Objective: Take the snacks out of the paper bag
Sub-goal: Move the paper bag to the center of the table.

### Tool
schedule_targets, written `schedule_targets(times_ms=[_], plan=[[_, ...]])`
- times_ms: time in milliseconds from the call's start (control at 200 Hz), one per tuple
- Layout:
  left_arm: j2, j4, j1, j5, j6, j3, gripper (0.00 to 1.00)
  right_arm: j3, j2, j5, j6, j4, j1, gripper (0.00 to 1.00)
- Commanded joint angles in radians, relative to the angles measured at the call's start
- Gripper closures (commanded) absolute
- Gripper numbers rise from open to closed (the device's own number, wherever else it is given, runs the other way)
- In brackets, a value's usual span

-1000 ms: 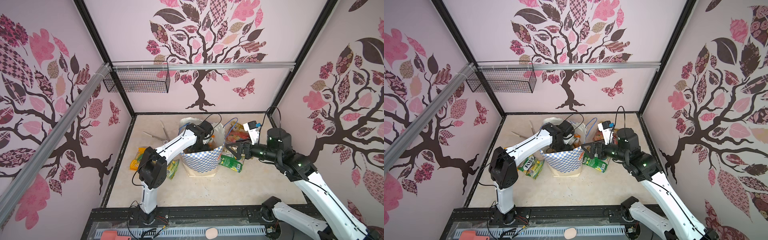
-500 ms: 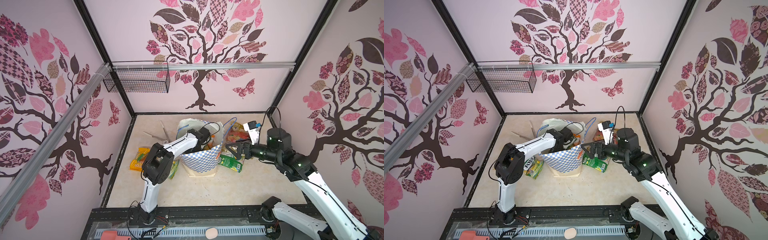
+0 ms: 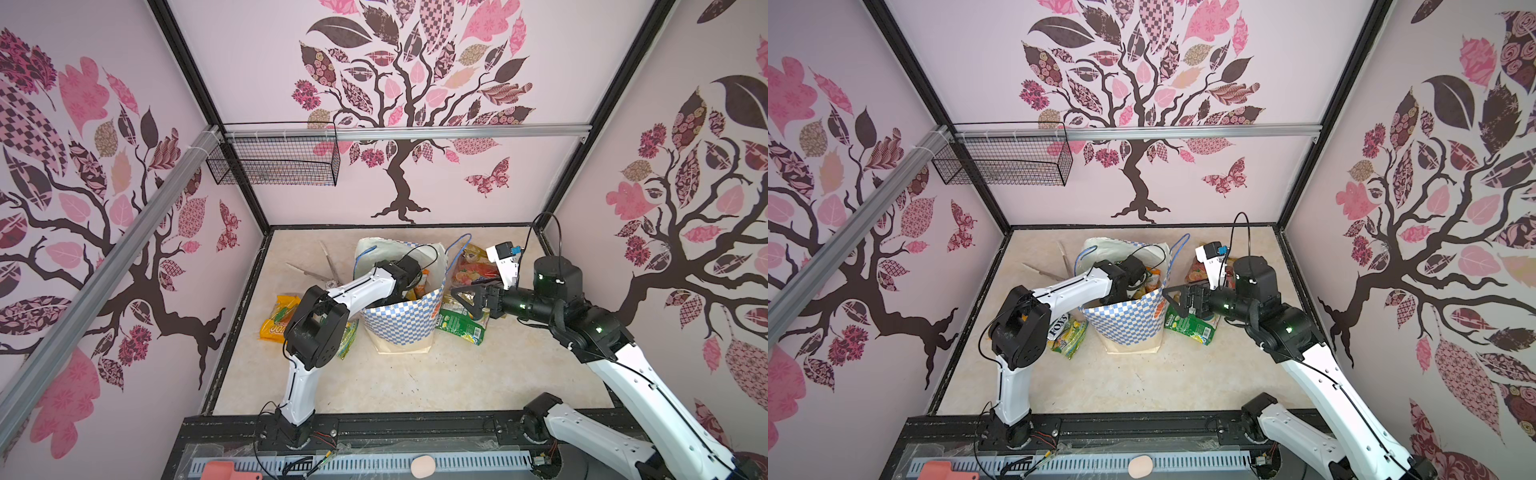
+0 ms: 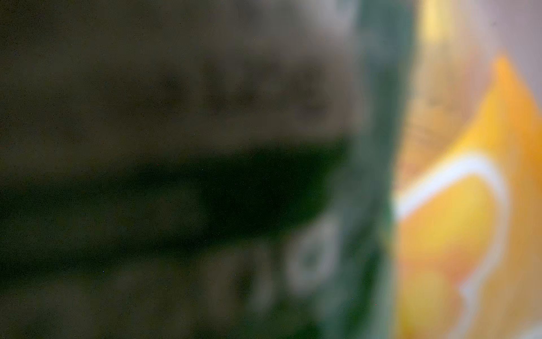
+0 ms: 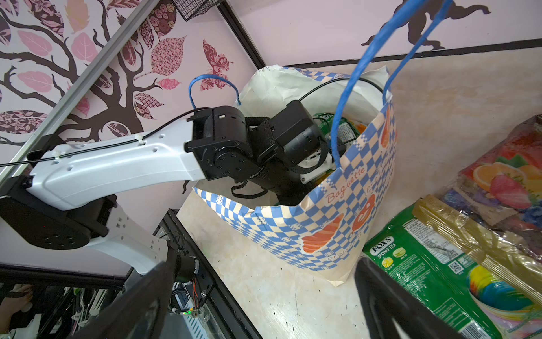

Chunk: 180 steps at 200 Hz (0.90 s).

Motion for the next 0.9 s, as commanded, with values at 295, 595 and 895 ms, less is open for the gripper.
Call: schedule_targets(times_ms=[295,595,895], plan=[[-0.085,-0.032,-0.015,-0.033,-0.013,-0.009,1.0,-0.004,-0.001,-0.012,0.009,0.003,0.004,0.01],[-0.17,-0.041,-0.036,-0.076,-0.01,0.04,1.0,-0.005,-0.002,-0.007,0.01,0.002,0.004,0.0],[-0.255,-0.021,-0.055,-0.112,-0.001,0.079,1.0,-0.007,-0.003,-0.006,0.012,0.003,0.004,0.0]])
